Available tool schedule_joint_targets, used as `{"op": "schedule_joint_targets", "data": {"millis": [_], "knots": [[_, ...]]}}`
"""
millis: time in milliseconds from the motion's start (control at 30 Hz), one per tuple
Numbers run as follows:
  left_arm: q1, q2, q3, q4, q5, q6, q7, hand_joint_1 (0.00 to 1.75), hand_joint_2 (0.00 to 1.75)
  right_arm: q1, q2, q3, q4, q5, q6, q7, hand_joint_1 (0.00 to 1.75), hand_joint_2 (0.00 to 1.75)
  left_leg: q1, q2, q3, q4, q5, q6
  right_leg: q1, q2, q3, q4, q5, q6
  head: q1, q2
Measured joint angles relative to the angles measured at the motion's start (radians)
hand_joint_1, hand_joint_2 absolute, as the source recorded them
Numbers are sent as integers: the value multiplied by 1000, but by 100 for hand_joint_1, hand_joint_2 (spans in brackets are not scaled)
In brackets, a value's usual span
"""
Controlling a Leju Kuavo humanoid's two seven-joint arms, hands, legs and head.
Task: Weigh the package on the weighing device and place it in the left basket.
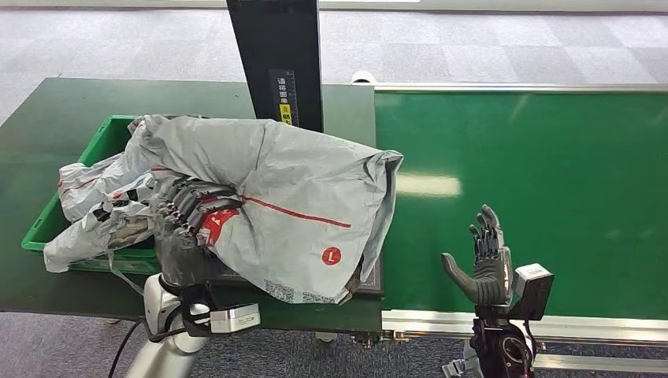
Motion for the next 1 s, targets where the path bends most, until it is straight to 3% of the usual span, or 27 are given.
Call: {"op": "schedule_joint_targets", "data": {"millis": [133,200,300,400,500,633,833,1000], "knots": [[-31,-36,115,-98,-145,0,13,175,175,20,-3,4,-1,3,-5,-9,0,175,0,0,1,0,0,0,0,0,0,0,0,0,0,0],[-67,-45,181,-89,-275,-1,79,175,175,32,-3,4,-7,8,-9,-8,0,175,0,0,1,0,0,0,0,0,0,0,0,0,0,0],[-136,-35,262,-40,-478,-1,310,175,175,55,-3,3,-26,22,-11,-4,0,175,0,0,1,0,1,0,0,0,0,0,1,-1,0,0],[-210,15,306,58,-556,-3,558,175,175,77,-3,-4,-50,42,-5,2,0,175,0,1,1,0,1,-1,1,0,0,1,1,-1,0,0],[-262,69,335,160,-529,-29,671,175,175,96,-3,-14,-71,53,-3,7,0,175,1,1,1,0,1,-1,1,0,0,1,1,-1,0,0],[-311,121,366,287,-421,-90,710,175,175,120,-3,-29,-92,60,-2,9,0,175,0,1,0,0,1,-1,1,1,-1,1,1,-1,0,0],[-356,155,393,414,-318,-125,730,175,175,138,-2,-42,-110,68,2,9,0,175,0,1,0,0,1,-1,0,1,-1,1,1,-1,0,0],[-422,164,445,622,-167,-261,789,175,175,126,1,-45,-109,89,5,12,0,175,0,1,0,0,2,-1,0,1,-1,1,1,-1,0,0]]}}
